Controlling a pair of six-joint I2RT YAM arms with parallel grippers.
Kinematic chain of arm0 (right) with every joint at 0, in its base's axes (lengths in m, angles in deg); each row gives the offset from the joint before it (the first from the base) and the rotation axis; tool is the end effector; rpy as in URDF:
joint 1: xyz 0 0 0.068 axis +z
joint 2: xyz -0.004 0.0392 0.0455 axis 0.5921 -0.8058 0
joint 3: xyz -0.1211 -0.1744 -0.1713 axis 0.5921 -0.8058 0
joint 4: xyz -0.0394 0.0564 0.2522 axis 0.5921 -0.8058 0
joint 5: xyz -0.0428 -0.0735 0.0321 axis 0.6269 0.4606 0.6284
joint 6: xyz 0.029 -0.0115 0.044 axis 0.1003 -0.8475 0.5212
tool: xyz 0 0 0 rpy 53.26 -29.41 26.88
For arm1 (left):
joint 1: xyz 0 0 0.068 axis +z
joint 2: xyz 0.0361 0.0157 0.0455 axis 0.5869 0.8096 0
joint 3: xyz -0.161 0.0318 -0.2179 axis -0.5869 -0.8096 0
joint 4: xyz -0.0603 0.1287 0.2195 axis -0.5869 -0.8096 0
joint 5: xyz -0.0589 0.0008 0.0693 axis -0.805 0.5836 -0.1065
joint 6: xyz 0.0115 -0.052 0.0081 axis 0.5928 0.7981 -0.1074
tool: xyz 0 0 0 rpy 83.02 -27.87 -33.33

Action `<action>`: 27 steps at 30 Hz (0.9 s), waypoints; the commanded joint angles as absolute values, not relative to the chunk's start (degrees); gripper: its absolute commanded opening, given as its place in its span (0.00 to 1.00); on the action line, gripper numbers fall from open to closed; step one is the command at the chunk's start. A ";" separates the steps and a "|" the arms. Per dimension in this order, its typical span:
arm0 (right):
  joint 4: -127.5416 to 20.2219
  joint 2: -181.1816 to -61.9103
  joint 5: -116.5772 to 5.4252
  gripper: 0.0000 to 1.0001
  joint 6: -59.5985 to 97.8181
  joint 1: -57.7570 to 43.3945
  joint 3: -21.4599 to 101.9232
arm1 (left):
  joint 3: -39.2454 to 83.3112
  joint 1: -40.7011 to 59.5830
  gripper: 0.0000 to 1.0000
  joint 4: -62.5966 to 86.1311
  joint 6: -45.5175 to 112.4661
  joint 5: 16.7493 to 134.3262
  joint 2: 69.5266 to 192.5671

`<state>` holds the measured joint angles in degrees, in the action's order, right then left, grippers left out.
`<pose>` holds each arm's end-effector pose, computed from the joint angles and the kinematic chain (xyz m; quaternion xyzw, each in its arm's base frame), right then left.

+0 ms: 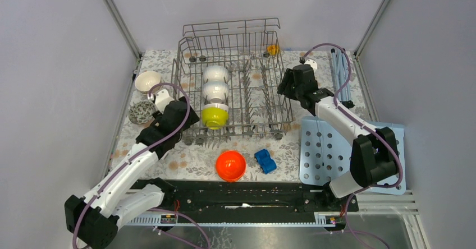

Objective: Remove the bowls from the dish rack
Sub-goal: Adjust the dish rack at the center of the board.

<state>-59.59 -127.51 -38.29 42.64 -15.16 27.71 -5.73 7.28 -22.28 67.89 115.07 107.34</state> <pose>0.3273 0.1202 0.2773 0.1110 0.8588 0.1492 0.4774 0.1738 -0.0740 0.2831 -0.2453 0.8427 -0.0566 0.4759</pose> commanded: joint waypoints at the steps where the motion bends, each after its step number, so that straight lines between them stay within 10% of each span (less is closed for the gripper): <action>1: -57.21 -128.05 -39.47 0.56 43.44 -15.58 29.38 | -6.44 8.19 0.80 -22.46 68.30 113.13 108.46; 12: -57.60 -125.78 -40.36 0.32 44.20 -15.67 26.93 | -3.51 8.71 0.98 -30.21 66.90 115.60 103.87; 27: -57.59 -125.05 -42.98 0.18 46.20 -15.70 25.92 | -9.13 8.69 0.95 -37.21 87.86 108.43 98.96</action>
<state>-58.54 -127.64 -39.90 43.93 -15.73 26.57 -6.70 8.32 -38.74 81.44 110.78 100.57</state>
